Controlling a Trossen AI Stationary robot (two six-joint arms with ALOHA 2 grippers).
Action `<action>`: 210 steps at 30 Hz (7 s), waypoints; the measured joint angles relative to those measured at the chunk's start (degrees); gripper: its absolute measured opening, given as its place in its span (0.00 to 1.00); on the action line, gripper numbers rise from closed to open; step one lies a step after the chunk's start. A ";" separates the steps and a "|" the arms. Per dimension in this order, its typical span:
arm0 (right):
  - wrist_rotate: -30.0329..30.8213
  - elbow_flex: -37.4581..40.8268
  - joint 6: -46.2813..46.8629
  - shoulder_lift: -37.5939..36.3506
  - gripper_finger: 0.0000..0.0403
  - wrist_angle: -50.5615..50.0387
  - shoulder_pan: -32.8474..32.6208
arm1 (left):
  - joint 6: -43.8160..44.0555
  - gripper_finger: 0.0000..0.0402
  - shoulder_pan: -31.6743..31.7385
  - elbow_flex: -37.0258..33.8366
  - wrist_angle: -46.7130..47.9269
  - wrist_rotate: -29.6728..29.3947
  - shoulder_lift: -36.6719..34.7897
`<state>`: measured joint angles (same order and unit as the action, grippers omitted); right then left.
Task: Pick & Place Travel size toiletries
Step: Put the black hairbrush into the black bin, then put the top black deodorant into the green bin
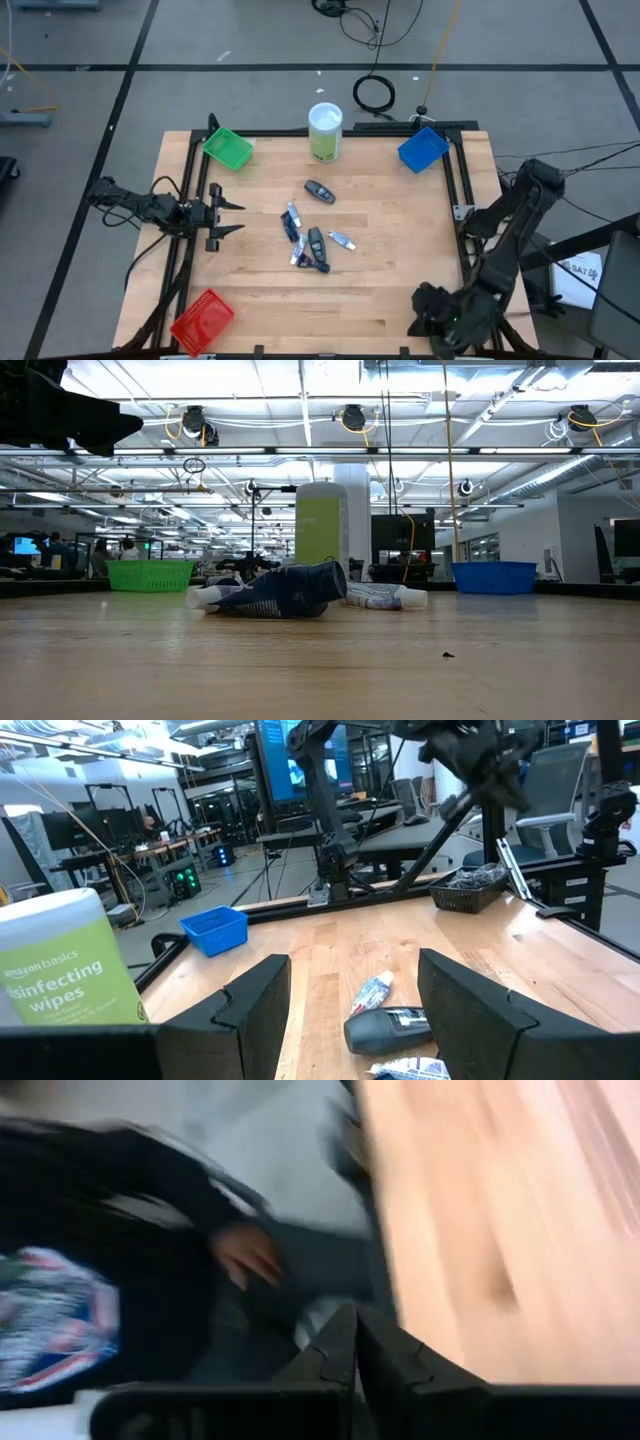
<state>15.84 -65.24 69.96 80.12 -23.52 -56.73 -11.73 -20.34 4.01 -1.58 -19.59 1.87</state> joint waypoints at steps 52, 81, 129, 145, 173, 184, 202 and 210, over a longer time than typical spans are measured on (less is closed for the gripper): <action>-26.17 3.97 43.47 3.39 0.00 -15.88 -5.25 | 0.01 0.54 0.02 0.02 0.02 0.00 0.00; -26.40 15.95 44.78 -2.49 0.00 -7.17 -4.76 | 0.02 0.54 0.00 0.02 0.04 0.00 0.00; -26.22 59.04 -54.73 -15.39 0.00 82.57 53.60 | 0.07 0.54 0.00 0.02 0.04 0.02 -0.01; -34.09 62.24 -64.68 -37.05 0.00 67.16 66.95 | 0.17 0.54 0.01 0.02 -0.32 0.02 -0.02; -26.12 62.41 -64.88 -57.73 0.00 47.14 66.90 | 19.94 0.54 0.35 0.04 -2.51 -13.45 7.07; -26.21 62.41 -63.58 -57.68 0.00 47.19 66.90 | 30.44 0.54 10.03 11.64 0.02 -12.91 32.69; -26.34 62.46 -63.62 -57.53 0.00 46.30 66.90 | -8.70 0.54 27.61 43.01 10.95 0.20 80.83; -26.36 62.46 -62.31 -56.99 0.00 45.02 66.88 | -18.43 0.54 29.50 55.94 13.30 9.73 95.05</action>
<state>-10.52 -2.79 7.65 23.13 21.50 10.15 -30.15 9.17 59.95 11.73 -9.86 96.92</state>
